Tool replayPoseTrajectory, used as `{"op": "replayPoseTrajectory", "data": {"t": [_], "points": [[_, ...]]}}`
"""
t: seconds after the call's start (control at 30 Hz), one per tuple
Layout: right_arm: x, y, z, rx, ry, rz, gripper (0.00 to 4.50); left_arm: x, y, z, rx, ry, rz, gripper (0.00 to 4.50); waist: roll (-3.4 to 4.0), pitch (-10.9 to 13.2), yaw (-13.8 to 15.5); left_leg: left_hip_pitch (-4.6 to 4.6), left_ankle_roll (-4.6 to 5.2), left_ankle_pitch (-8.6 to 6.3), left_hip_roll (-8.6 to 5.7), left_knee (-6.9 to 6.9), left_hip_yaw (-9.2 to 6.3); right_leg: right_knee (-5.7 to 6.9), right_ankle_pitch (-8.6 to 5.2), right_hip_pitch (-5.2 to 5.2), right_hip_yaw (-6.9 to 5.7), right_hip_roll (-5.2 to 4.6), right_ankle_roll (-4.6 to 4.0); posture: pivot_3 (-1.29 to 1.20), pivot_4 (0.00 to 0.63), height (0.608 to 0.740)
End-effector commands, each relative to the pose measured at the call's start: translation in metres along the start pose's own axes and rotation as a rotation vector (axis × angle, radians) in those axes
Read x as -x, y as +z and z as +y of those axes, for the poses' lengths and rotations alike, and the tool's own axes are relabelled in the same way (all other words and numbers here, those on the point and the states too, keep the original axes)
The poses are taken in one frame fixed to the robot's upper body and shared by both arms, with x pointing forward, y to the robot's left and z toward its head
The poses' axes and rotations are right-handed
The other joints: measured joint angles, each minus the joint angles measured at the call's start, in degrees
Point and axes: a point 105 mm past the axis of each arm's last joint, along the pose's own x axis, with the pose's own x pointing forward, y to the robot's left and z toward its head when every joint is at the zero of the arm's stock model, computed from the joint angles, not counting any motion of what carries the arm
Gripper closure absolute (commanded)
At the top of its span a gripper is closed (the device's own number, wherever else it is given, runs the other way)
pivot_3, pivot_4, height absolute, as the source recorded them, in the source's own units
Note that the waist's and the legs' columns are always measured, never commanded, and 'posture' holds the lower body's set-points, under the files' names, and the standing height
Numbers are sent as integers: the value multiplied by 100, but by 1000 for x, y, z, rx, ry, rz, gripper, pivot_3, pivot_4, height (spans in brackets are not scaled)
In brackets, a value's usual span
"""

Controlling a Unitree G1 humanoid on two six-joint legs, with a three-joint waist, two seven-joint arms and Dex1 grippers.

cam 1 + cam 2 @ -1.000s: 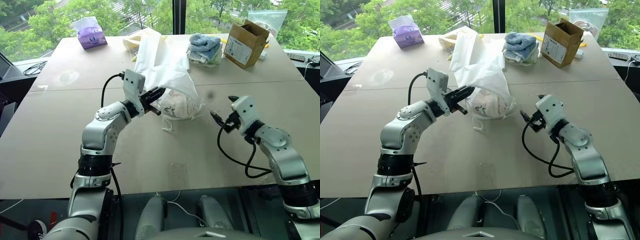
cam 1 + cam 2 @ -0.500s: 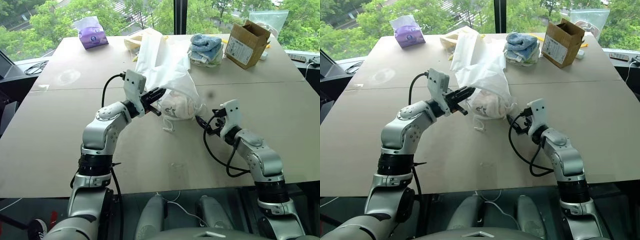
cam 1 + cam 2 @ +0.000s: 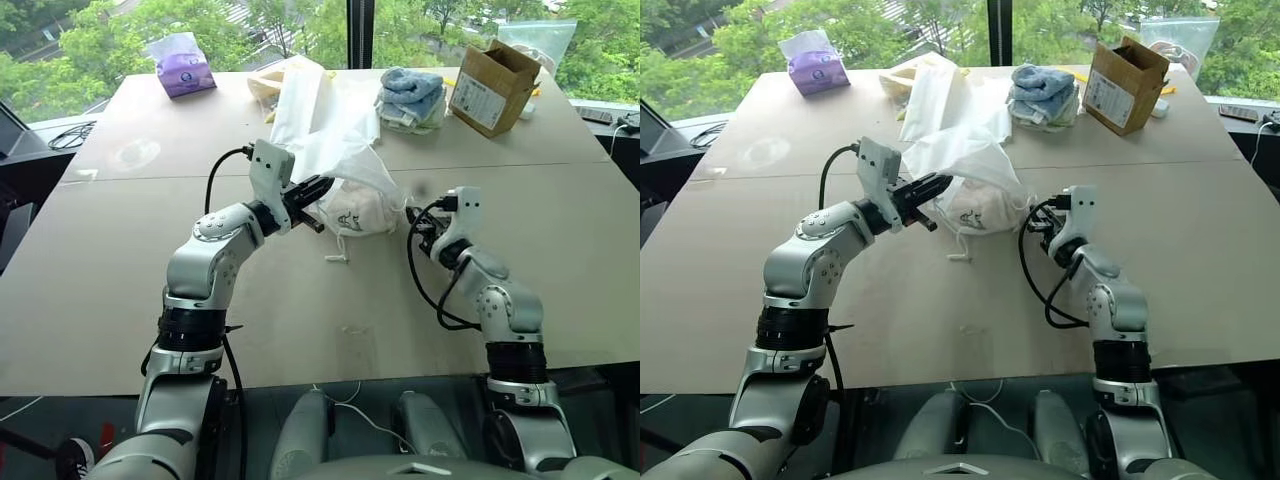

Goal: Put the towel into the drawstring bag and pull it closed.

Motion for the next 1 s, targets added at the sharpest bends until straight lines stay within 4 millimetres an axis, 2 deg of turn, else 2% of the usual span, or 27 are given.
{"op": "replayPoseTrajectory", "data": {"t": [0.03,0.17,0.27,0.37,0.47,0.6,0.77,1.0], "points": [[8,21,-15,177,-97,-73,4441,2,15,0,-38,4,-50,4500,0,0,0,0,0,0,0,0,1,0,0,0,1,0,0,0,150,740],[21,52,-52,479,-360,-150,4441,2,14,1,-38,9,-51,4500,0,0,-1,0,0,0,-1,0,4,0,0,-1,4,0,0,0,150,740],[31,74,-69,535,-498,-229,4441,2,13,2,-36,12,-51,4500,0,0,-20,0,-1,0,0,-1,5,0,0,-3,5,1,0,0,150,740],[39,92,-77,542,-584,-310,4441,1,12,0,-35,11,-50,4500,0,0,-30,2,-1,0,2,-3,12,2,0,-3,11,3,0,0,150,740],[43,100,-80,574,-632,-343,4441,2,12,1,-35,13,-50,4500,0,0,-24,1,0,0,2,-3,16,1,0,-4,15,2,0,0,150,740],[47,98,-89,580,-679,-324,4441,2,11,2,-36,17,-49,4500,0,0,-5,1,0,0,2,-3,15,1,0,-4,14,1,0,0,150,740],[38,96,-74,403,-552,-351,4441,2,10,2,-37,21,-48,4500,0,0,-14,1,0,0,3,-3,15,1,0,-4,14,2,0,0,150,740],[29,90,-39,411,-308,-296,4441,1,10,2,-38,23,-50,4500,0,0,-8,1,0,0,2,-3,14,1,0,-4,13,2,0,0,150,740]]}}
